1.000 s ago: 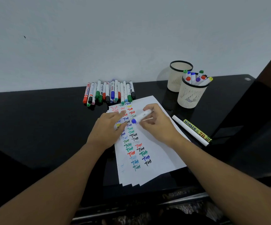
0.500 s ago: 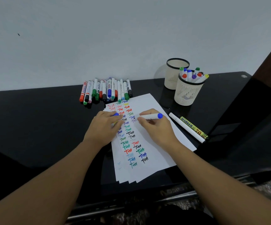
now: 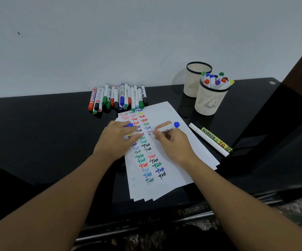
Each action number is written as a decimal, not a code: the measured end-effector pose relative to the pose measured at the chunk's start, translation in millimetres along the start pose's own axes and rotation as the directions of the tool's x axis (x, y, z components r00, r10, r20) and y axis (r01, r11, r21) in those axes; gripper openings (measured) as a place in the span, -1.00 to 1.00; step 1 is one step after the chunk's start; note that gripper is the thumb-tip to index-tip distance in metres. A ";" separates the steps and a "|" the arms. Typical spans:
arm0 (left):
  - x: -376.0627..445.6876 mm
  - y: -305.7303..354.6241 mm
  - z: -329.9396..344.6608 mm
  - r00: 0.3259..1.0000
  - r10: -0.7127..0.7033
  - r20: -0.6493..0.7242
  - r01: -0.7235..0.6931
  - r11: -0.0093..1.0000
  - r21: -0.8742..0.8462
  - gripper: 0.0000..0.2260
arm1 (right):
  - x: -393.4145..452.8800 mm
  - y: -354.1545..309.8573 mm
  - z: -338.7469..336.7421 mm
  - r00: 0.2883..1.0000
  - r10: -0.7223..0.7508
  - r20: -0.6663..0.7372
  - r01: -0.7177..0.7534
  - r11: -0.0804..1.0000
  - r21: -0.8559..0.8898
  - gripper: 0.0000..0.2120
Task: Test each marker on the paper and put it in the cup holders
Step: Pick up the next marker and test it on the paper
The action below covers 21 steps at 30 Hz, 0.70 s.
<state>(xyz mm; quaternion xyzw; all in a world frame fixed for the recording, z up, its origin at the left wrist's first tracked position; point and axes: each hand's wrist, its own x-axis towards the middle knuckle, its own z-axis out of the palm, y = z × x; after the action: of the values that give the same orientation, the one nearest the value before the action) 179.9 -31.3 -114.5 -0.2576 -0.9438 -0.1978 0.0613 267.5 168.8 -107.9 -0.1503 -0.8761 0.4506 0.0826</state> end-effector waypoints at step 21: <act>0.3 -6.4 5.0 1.000 0.006 -0.031 -0.007 0.999 -0.033 -0.59 | 0.0 -0.4 0.6 1.000 -0.011 0.000 0.011 0.996 -0.091 -0.51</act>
<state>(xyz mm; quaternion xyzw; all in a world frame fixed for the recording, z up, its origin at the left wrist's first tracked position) 176.3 -34.2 -121.1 -0.2585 -0.9385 -0.2174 0.0721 267.2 168.1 -107.9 -0.1490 -0.8964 0.4100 0.0782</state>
